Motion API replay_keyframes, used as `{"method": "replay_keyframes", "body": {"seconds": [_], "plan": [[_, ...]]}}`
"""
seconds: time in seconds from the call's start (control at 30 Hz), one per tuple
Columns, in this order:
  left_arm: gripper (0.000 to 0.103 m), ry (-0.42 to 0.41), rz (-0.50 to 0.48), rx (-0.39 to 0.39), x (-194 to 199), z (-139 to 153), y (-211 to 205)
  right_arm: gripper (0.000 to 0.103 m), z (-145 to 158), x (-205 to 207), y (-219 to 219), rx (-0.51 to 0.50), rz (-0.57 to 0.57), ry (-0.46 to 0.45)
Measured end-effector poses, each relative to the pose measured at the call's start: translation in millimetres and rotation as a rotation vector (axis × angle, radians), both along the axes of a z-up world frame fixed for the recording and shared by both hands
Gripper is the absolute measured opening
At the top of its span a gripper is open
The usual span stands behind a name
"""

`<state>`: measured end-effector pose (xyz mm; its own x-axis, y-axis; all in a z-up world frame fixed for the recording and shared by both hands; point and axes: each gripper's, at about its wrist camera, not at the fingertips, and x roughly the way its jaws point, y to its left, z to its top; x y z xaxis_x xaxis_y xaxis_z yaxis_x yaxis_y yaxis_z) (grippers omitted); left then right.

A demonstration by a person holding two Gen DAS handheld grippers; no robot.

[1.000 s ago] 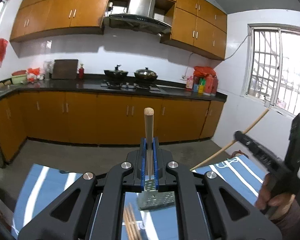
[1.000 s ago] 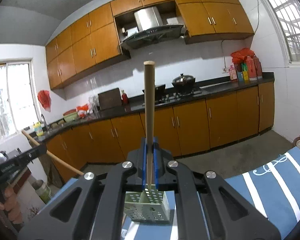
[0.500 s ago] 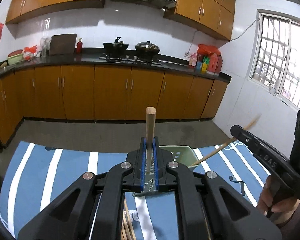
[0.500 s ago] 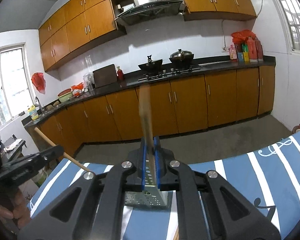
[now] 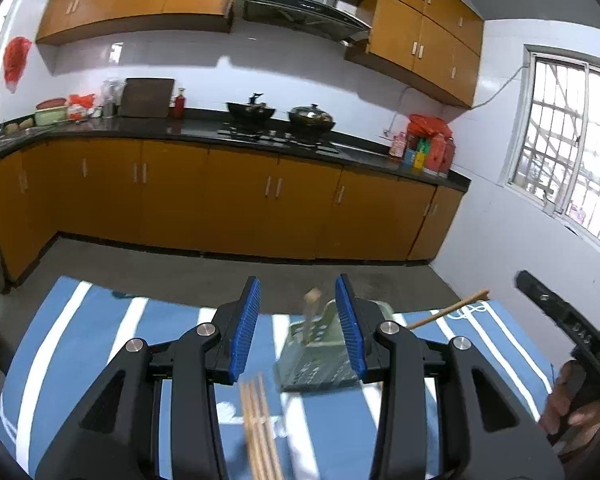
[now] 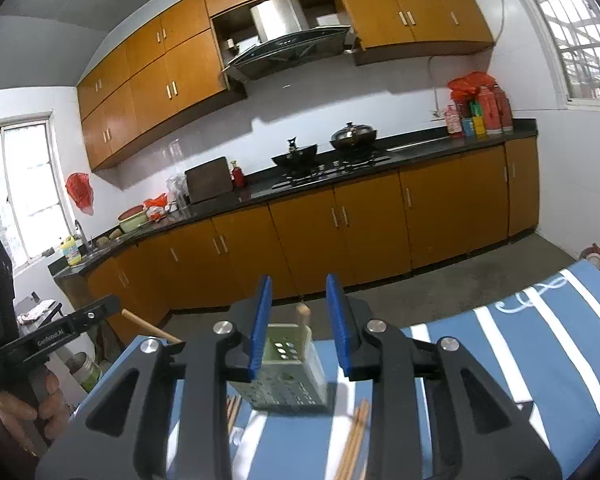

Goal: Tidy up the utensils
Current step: 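Open the left gripper to drop the chopstick into the caddy, then grasp another wooden chopstick with the left gripper while the right gripper grasps one too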

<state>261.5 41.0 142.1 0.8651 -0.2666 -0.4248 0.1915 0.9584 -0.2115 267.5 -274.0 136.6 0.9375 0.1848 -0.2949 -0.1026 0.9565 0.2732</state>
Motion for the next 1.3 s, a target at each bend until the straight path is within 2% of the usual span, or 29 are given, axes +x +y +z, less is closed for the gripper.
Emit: {"method": "replay_keyframes", "body": {"seconds": [0.13, 0.27, 0.4, 0.53, 0.7, 0.77, 0.83, 0.97, 1.17, 1.3], "plan": [[0.039, 0.035, 0.061, 0.047, -14, -23, 15, 0.029, -35, -14, -16, -0.013, -0.061, 0.094], [0.039, 0.124, 0.108, 0.101, -21, -65, 24, 0.029, -96, -12, -22, -0.019, -0.080, 0.278], [0.039, 0.222, 0.141, 0.144, -26, -109, 27, 0.025, -161, -11, -7, -0.028, -0.041, 0.469], [0.039, 0.313, 0.141, 0.149, -36, -149, 27, 0.022, -199, -12, 12, -0.043, -0.007, 0.566], [0.039, 0.376, 0.123, 0.121, -47, -175, 26, 0.020, -211, -10, 26, -0.101, -0.006, 0.584], [0.039, 0.389, 0.105, 0.108, -48, -180, 25, 0.011, -212, -9, 29, -0.155, -0.025, 0.582], [0.039, 0.395, 0.087, 0.099, -51, -184, 22, 0.008, -214, -9, 22, -0.151, -0.052, 0.578], [0.032, 0.400, 0.040, 0.095, -56, -189, 13, 0.008, -213, -8, 7, -0.133, -0.110, 0.581], [0.022, 0.424, -0.013, 0.108, -59, -196, -1, 0.008, -214, -8, 5, -0.148, -0.109, 0.577], [0.020, 0.440, -0.030, 0.141, -59, -201, -10, 0.008, -214, -8, 5, -0.149, -0.106, 0.576]]}}
